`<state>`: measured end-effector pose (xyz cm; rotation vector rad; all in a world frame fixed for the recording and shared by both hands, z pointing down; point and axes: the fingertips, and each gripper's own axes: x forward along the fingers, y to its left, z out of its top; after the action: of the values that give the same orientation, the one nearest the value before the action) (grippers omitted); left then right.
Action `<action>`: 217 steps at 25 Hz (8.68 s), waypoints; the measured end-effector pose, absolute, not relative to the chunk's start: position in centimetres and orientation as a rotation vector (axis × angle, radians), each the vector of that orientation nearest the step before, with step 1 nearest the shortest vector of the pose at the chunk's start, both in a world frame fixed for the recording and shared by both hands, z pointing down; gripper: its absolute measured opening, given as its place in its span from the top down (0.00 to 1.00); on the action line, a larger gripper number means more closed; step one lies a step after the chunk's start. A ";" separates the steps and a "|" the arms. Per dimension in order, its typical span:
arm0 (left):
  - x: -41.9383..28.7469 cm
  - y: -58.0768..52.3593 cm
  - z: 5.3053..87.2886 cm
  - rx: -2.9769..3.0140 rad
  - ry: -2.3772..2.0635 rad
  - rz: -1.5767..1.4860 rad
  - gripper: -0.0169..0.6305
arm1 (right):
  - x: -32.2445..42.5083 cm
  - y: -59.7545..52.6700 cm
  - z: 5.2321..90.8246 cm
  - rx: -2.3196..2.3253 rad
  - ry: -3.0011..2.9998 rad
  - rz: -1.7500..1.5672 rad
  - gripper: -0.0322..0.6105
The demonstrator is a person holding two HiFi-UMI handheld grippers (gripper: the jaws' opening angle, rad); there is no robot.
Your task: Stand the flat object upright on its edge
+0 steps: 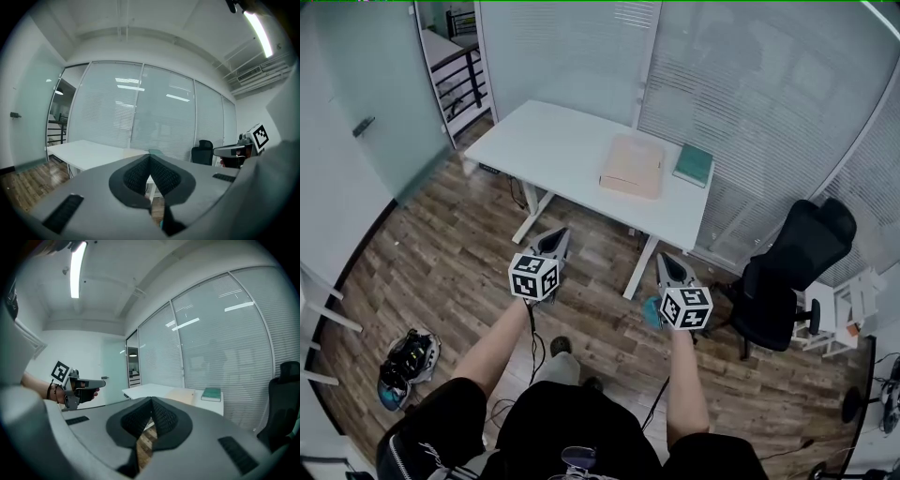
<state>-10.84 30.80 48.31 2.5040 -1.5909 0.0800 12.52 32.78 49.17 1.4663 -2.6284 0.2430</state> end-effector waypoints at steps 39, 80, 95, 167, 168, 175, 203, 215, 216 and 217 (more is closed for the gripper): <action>-12.0 6.0 50.3 2.522 -1.478 0.075 0.94 | 10.2 9.2 51.7 1.472 -2.537 0.328 0.92; -16.9 -8.3 52.6 2.553 -1.350 0.095 0.94 | 5.0 -3.3 53.3 1.572 -2.448 0.363 0.92; -18.0 -12.5 53.2 2.541 -1.372 0.123 0.94 | 4.1 -8.4 53.7 1.553 -2.475 0.369 0.92; -6.5 -32.9 63.7 2.416 -1.160 0.416 0.94 | 17.2 -29.2 63.2 1.604 -2.319 0.745 0.91; -6.4 -32.8 64.0 2.409 -1.146 0.422 0.94 | 17.2 -29.3 63.5 1.595 -2.318 0.757 0.91; -6.3 -32.0 66.2 2.342 -1.082 0.481 0.94 | 17.0 -29.3 65.4 1.534 -2.304 0.817 0.70; -4.4 -29.9 71.0 2.145 -0.835 0.479 0.55 | 15.0 -28.6 71.5 1.388 -2.245 1.099 0.52; -3.7 -29.9 71.4 2.116 -0.790 0.429 0.52 | 15.0 -28.8 71.7 1.387 -2.259 1.170 0.50; -3.6 -29.9 71.4 2.114 -0.788 0.429 0.52 | 15.1 -28.8 71.9 1.387 -2.258 1.169 0.50; -3.6 -29.9 71.4 2.114 -0.788 0.431 0.52 | 15.2 -28.8 72.1 1.388 -2.256 1.166 0.50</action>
<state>-3.58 -29.90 71.39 2.1136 -0.7884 0.4307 15.21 -28.76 72.06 1.3885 -2.2561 1.1658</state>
